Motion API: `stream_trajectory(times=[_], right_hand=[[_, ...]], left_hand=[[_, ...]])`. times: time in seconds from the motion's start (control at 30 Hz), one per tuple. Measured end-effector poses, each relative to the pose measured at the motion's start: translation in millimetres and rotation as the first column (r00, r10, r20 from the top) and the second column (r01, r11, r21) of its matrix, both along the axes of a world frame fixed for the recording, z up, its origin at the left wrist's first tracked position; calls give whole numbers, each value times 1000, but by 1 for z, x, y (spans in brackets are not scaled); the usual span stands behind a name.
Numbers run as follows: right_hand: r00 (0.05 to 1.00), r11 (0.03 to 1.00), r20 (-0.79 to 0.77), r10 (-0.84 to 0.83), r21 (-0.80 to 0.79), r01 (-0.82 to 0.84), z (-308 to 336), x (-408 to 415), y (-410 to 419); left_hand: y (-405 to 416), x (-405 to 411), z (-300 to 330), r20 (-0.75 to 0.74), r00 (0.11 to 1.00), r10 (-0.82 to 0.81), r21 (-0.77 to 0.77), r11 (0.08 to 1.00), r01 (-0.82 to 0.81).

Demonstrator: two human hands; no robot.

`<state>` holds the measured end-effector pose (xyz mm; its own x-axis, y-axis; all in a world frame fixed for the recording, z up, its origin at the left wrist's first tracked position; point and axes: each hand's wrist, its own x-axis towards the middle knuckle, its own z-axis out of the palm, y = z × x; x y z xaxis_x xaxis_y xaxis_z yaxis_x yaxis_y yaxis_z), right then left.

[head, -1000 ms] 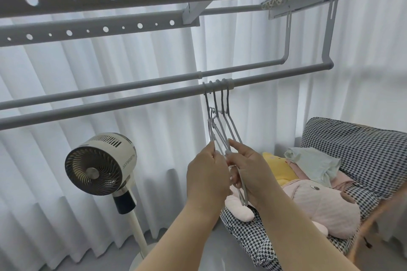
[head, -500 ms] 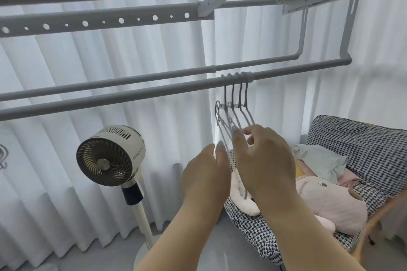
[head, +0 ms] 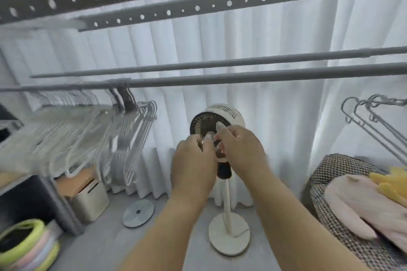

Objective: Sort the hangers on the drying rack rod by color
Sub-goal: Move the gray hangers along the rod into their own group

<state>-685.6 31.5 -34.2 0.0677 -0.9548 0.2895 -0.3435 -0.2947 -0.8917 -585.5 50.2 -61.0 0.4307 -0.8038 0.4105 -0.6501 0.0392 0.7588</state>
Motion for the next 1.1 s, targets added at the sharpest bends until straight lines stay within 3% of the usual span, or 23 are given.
stream_trajectory(times=[0.17, 0.37, 0.57, 0.8, 0.97, 1.03, 1.1], right_hand=[[976, 966, 64, 208, 143, -216, -17, 121, -15], [962, 920, 87, 260, 278, -274, -39, 216, -31], [962, 886, 148, 229, 379, -268, -55, 261, -53], [983, 943, 177, 51, 317, -106, -55, 261, -51], [918, 924, 396, -7, 353, -145, -54, 239, -46], [897, 918, 442, -29, 366, -151, -54, 228, -41], [864, 912, 502, -41, 372, -173, -55, 217, -37]], left_hand=[[22, 101, 1, -79, 967, 243, -35, 969, -246], [37, 168, 0, -149, 939, 311, -34, 947, -319], [37, 193, -6, -171, 948, 269, 24, 963, -269], [31, 204, -9, -169, 962, 214, 13, 976, -215], [21, 191, -6, -140, 981, 137, 27, 991, -134], [12, 183, -5, -238, 968, 75, 135, 990, -44], [6, 172, -3, -474, 880, -25, 167, 979, 118]])
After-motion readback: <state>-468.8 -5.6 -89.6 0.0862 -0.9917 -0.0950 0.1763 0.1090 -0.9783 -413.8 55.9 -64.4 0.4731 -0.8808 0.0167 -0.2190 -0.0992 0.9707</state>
